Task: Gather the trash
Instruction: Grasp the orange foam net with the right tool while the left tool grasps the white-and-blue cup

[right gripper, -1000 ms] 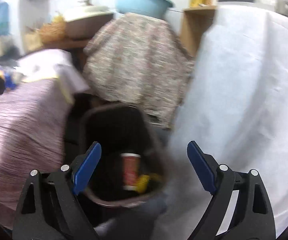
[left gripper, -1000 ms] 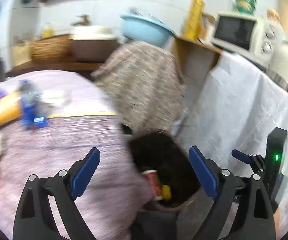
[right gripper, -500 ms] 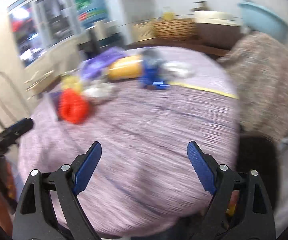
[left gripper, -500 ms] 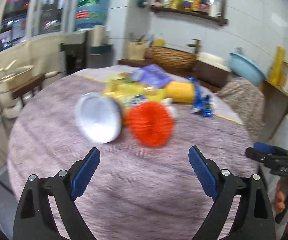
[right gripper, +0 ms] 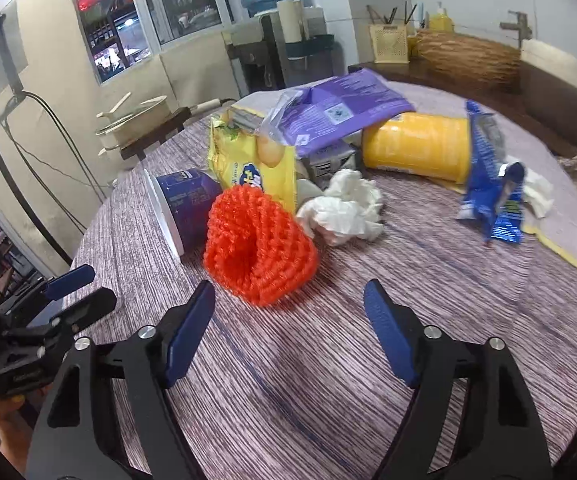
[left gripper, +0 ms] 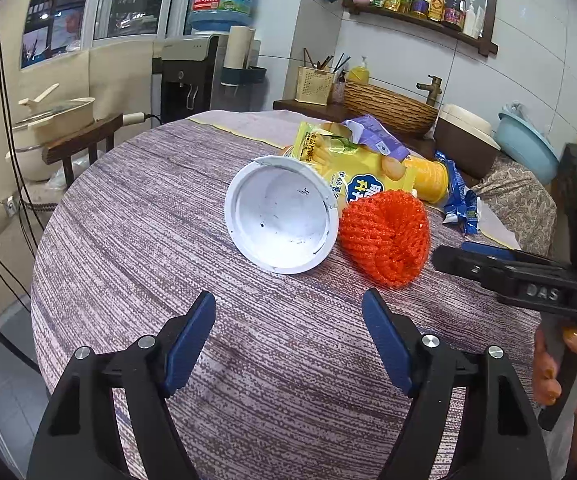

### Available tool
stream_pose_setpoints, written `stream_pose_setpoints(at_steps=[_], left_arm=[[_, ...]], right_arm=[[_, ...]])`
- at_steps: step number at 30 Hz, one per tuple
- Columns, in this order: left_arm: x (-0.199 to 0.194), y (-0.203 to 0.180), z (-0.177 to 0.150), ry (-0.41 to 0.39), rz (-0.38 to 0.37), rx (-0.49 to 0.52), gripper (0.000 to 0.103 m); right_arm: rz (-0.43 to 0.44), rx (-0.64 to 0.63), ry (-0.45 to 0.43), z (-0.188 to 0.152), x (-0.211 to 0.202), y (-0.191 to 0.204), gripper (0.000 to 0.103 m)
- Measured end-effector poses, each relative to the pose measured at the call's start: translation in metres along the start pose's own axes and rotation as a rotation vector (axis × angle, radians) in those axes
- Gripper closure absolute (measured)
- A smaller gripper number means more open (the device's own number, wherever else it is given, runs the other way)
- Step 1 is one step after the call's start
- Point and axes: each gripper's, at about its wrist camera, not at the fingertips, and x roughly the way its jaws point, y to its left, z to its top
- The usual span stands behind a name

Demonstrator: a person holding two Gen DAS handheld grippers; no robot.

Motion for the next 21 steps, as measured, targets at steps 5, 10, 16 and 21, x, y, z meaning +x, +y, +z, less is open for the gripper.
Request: stream_pose_setpoints(at_steps=[5, 10, 16, 21], left_arm=[[0.003, 0.004, 0.004, 0.012, -0.019, -0.019, 0.032], [0.006, 0.002, 0.007, 0.008, -0.012, 0.001, 0.032], [0.018, 0.001, 0.017, 0.023, -0.018, 0.001, 0.04], [0.034, -0.006, 0.028, 0.029, -0.022, 0.014, 0.045]], right_arm=[[-0.042, -0.006, 0.019, 0.012, 0.024, 0.004, 0.033], [-0.04, 0.004, 0.054, 0.014, 0.04, 0.003, 0.055], [-0.02, 0.007, 0.036, 0.005, 0.035, 0.001, 0.084], [-0.011, -0.016, -0.023, -0.006, 0.003, 0.003, 0.085]])
